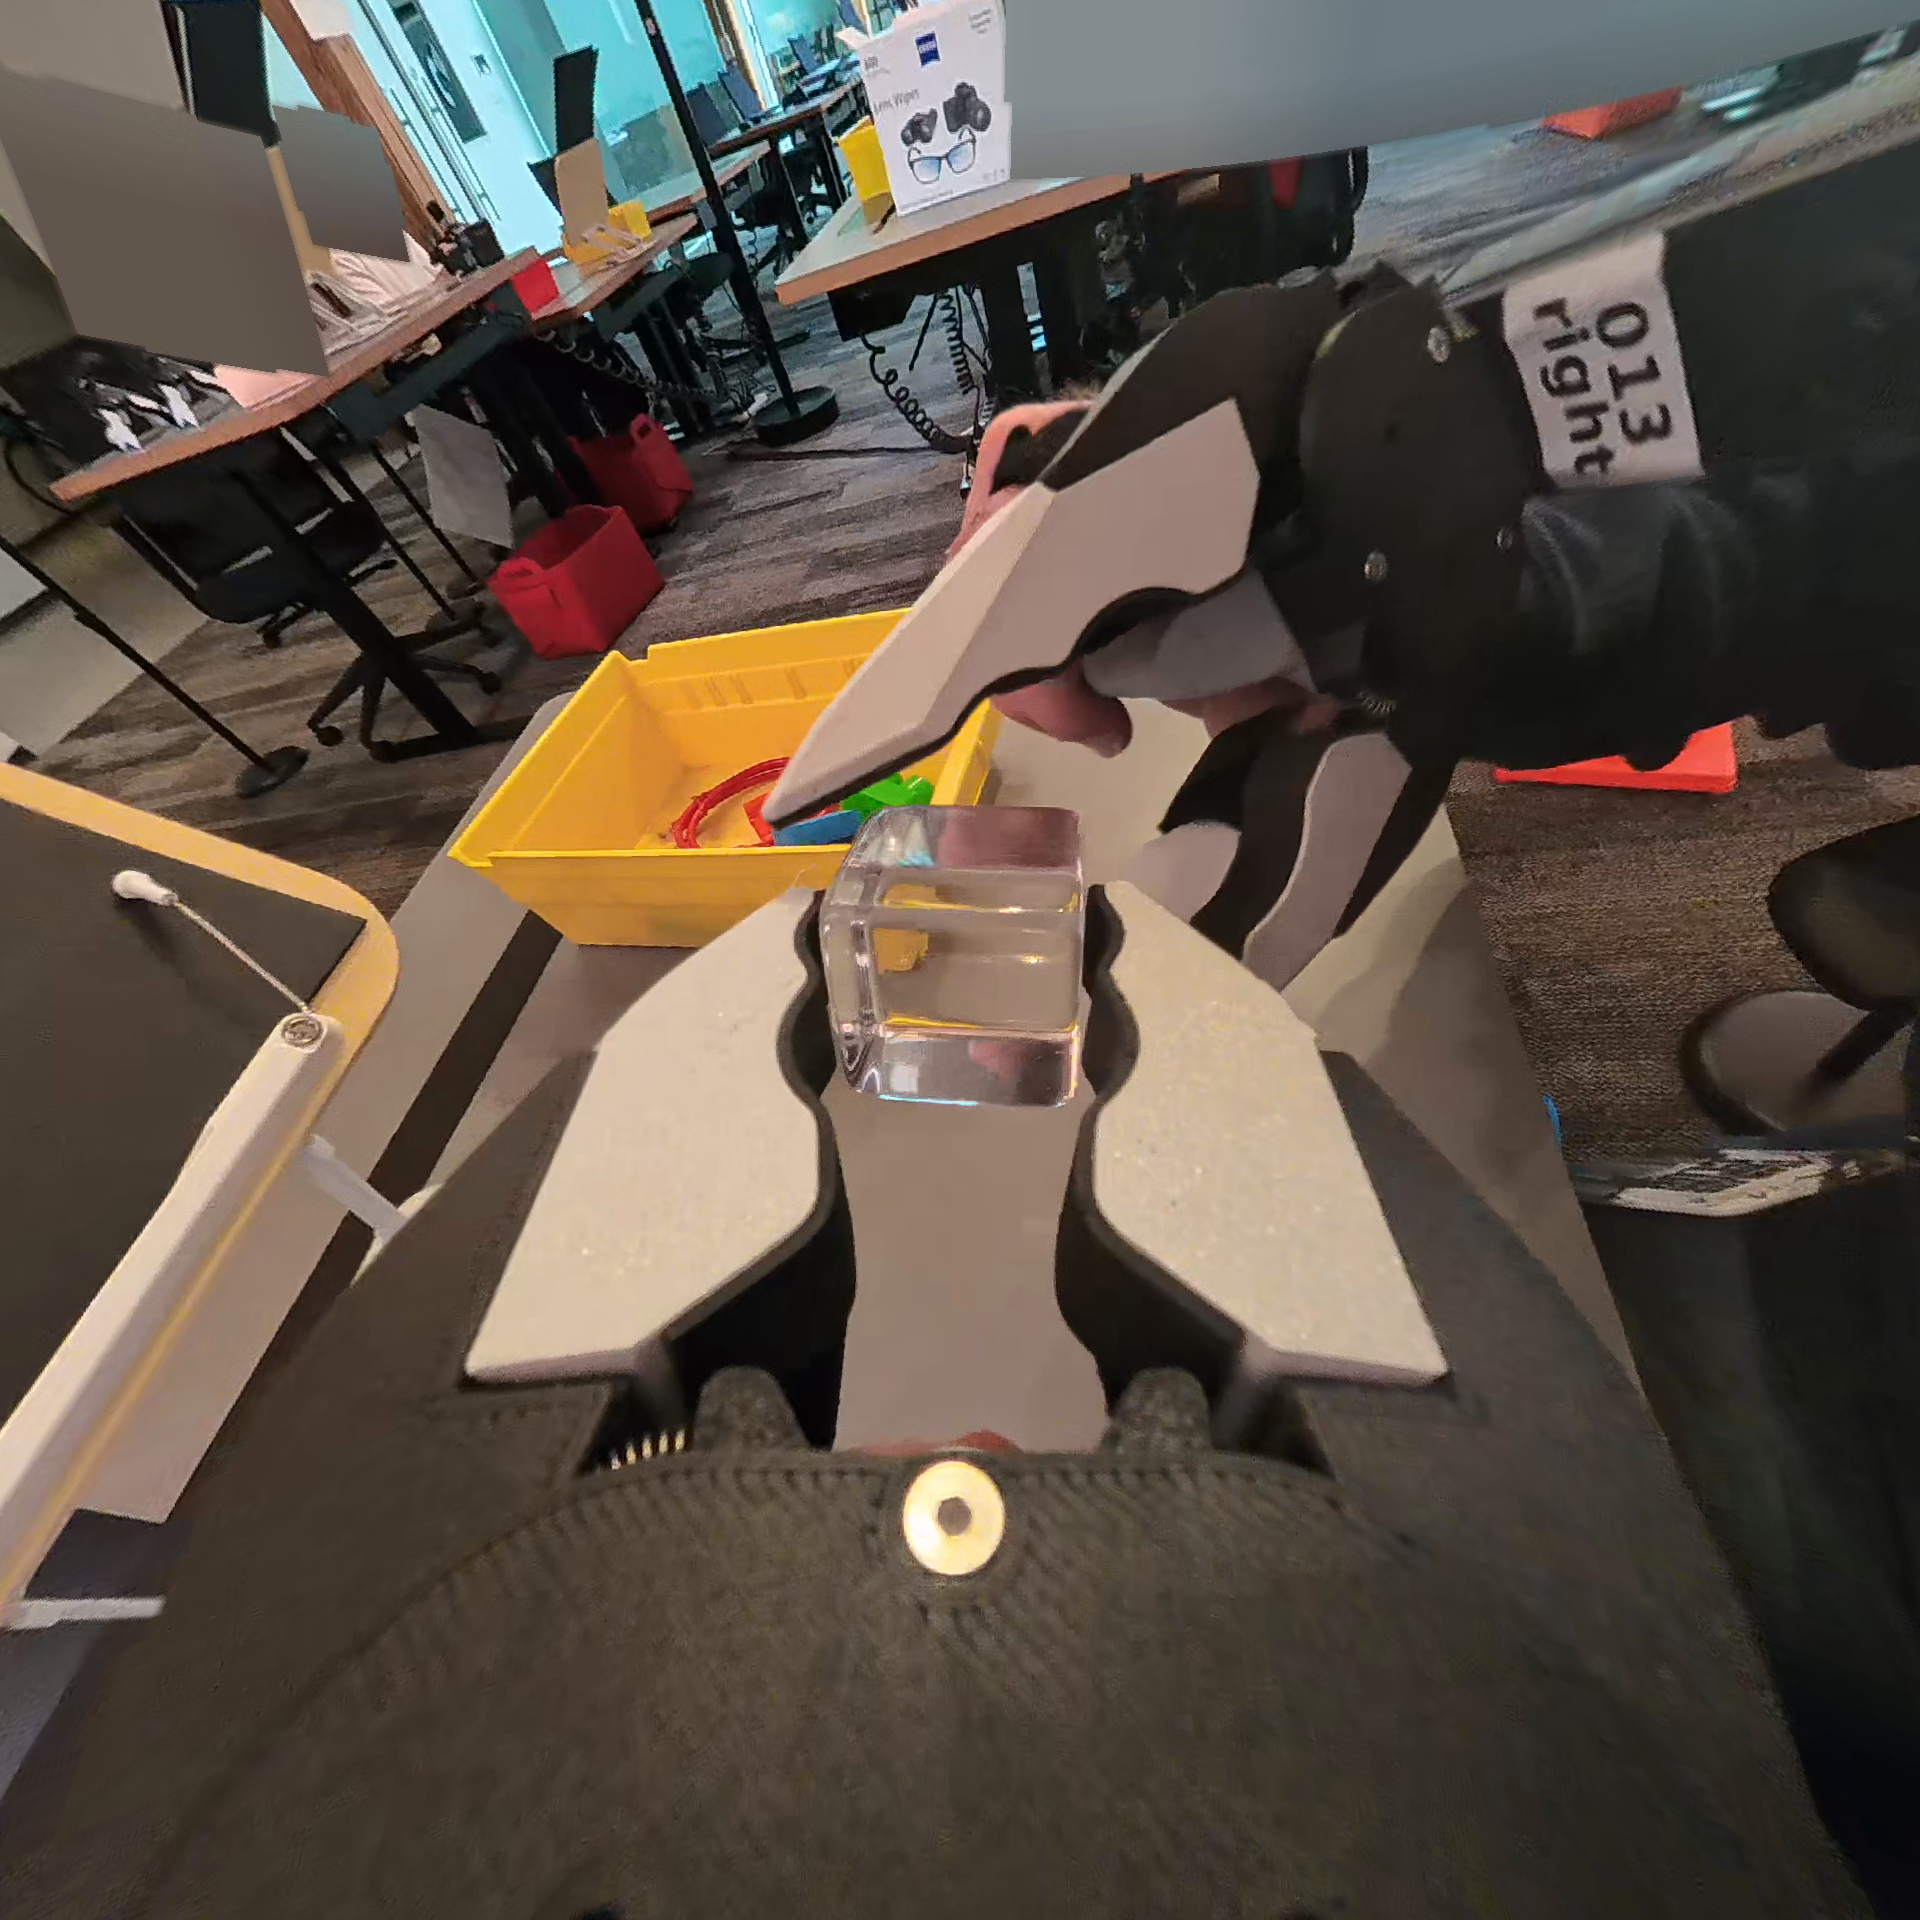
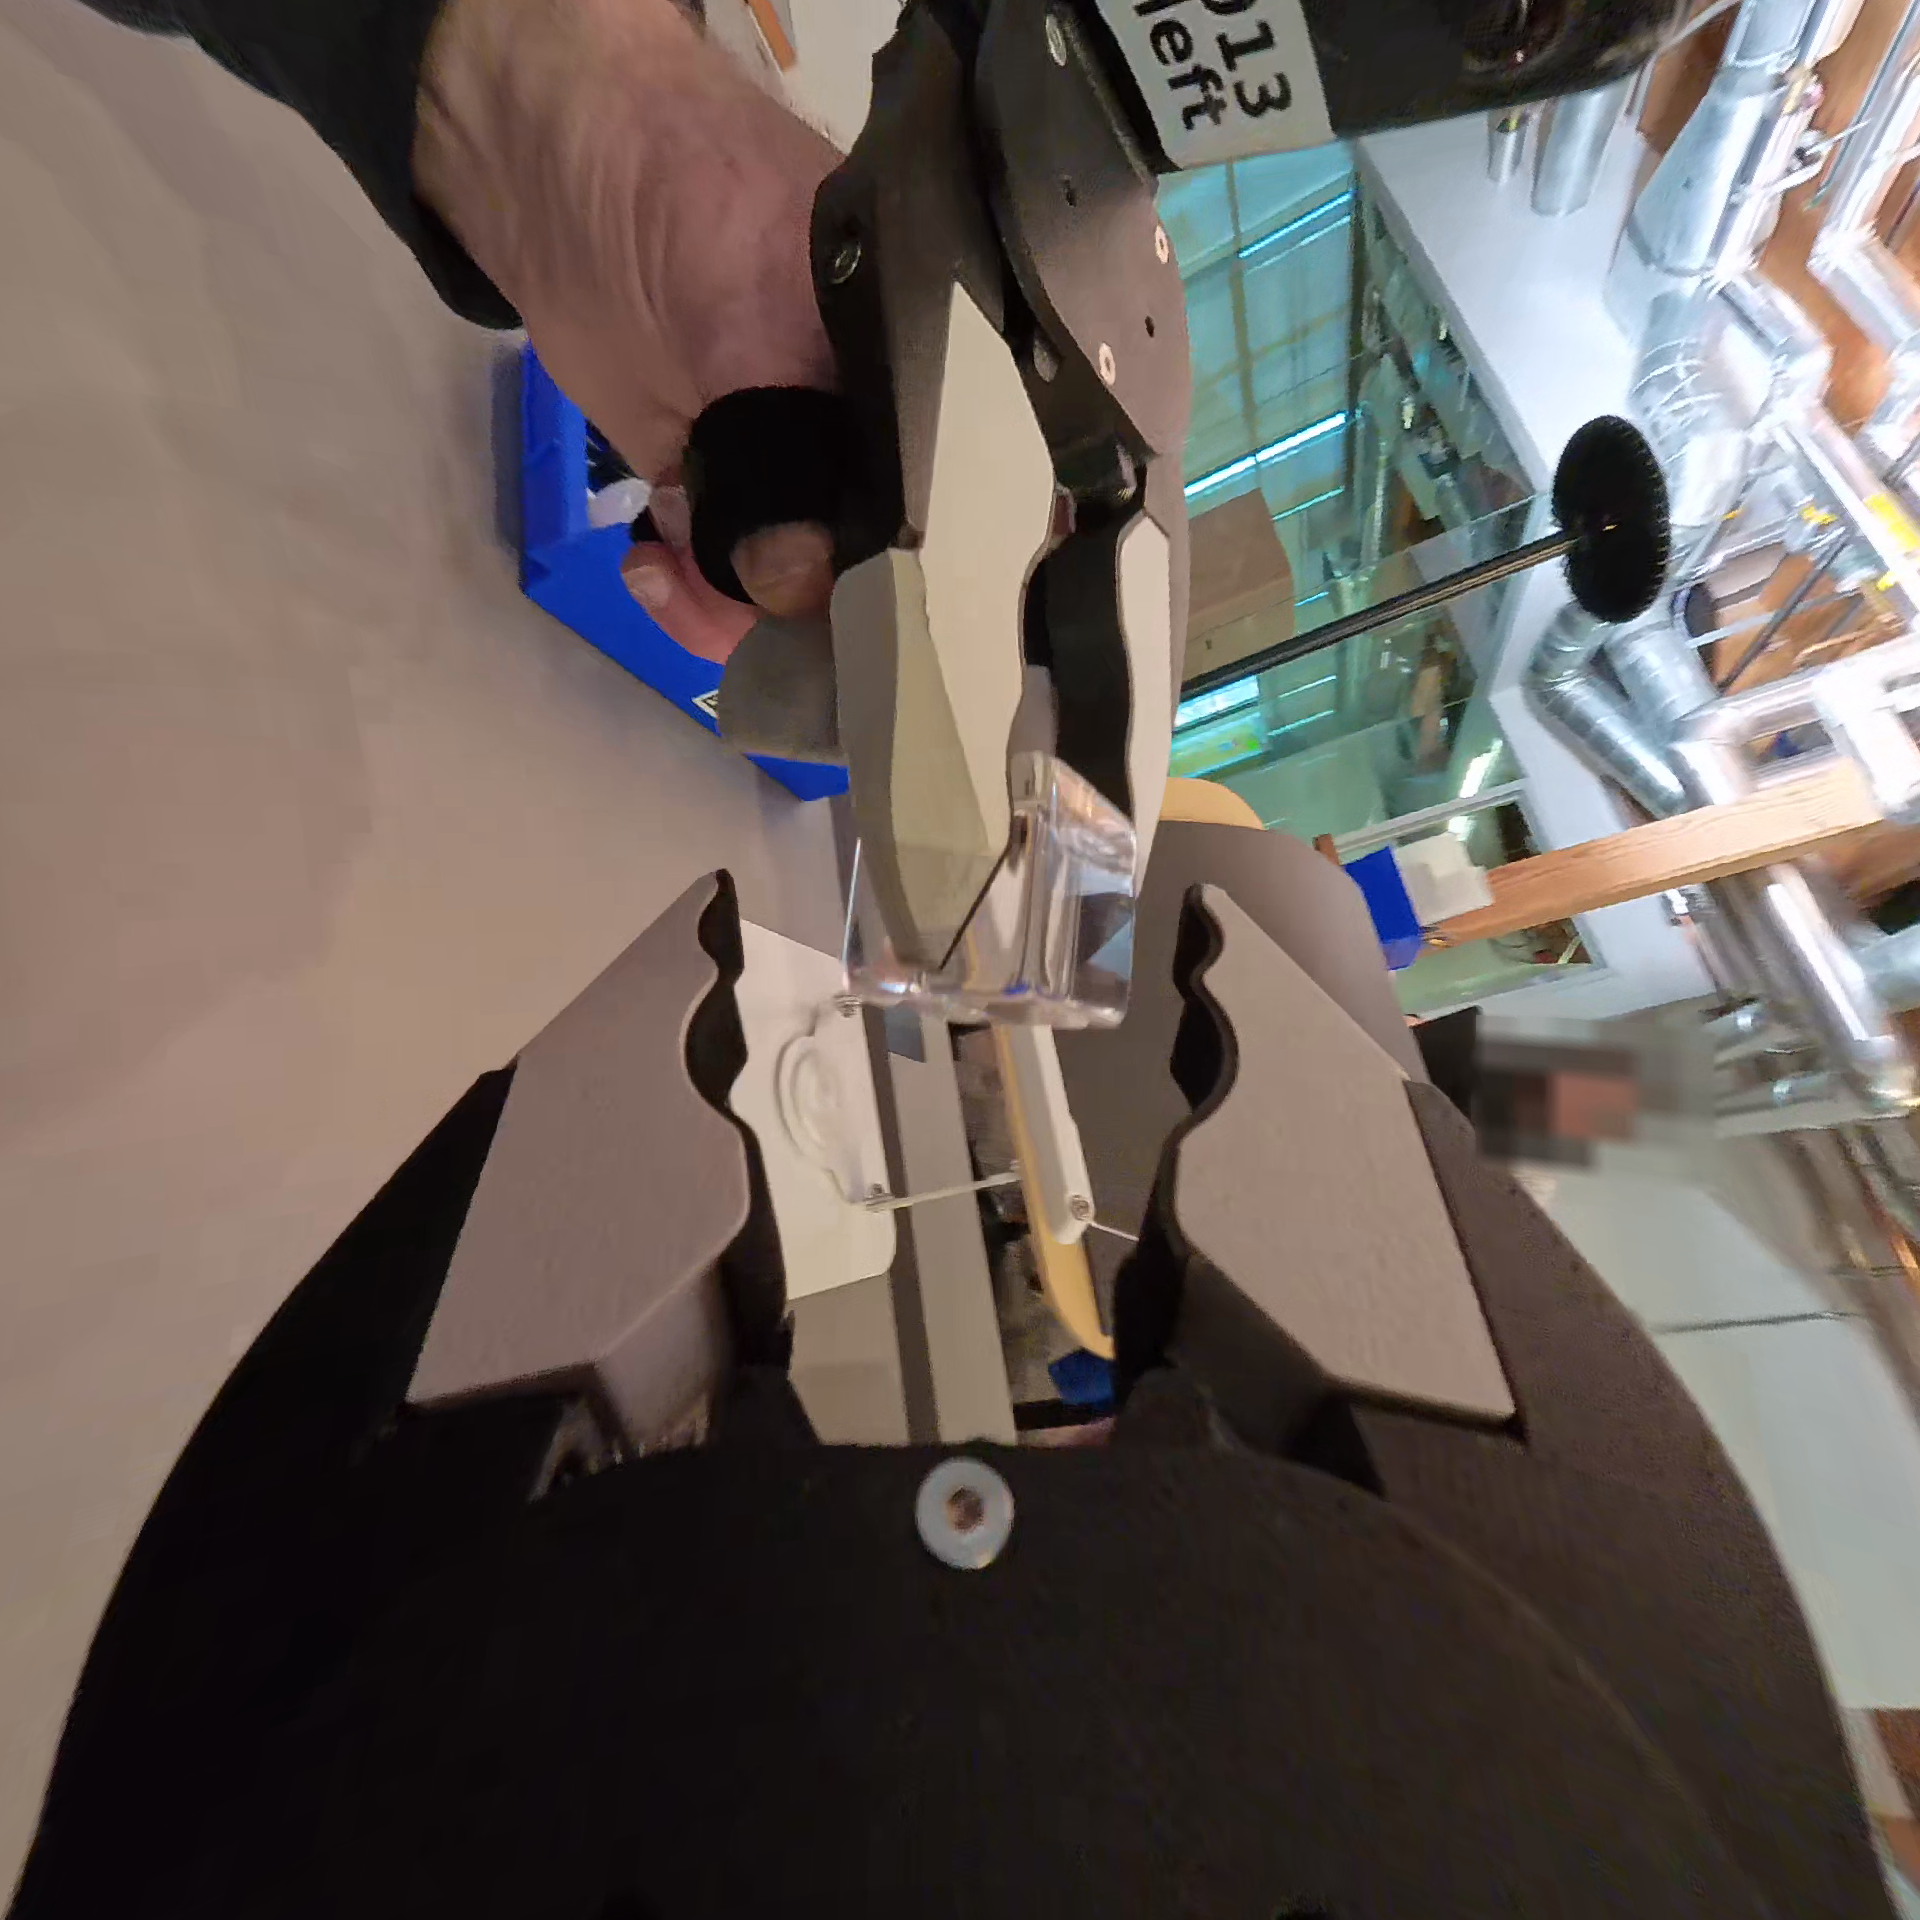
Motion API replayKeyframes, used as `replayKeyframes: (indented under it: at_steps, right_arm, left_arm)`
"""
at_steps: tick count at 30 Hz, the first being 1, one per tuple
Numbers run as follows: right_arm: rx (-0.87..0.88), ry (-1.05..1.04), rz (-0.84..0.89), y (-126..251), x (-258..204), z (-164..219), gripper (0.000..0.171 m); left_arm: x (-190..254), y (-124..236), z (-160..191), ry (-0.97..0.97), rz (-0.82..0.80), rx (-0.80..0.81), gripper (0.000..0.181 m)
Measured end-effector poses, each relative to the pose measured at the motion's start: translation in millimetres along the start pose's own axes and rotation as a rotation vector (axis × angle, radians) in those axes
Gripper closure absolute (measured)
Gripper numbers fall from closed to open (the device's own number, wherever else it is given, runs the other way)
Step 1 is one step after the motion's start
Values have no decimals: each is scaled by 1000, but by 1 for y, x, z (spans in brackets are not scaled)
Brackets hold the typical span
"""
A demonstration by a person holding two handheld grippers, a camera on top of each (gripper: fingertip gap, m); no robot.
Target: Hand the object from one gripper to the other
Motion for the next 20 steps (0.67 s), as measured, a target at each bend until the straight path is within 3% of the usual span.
replayKeyframes:
  at_steps: [3,7,20]
  right_arm:
    - [-40,25,25,-7,2,3,93]
    - [-70,52,76,-9,4,7,113]
    - [-124,154,143,-4,6,8,124]
  left_arm:
    - [4,-4,-1,42,13,3,136]
    - [7,-9,-1,105,20,9,136]
    - [5,-13,0,244,50,34,136]
Point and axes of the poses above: each gripper's, where its closed fingertips meet, y back along the fingers, z out of its underside, x = y × z across the jaws, the point moved 3 cm from there along y, back along the fingers, and after that the axes turned 11 degrees about -z, right-handed, at the moved point
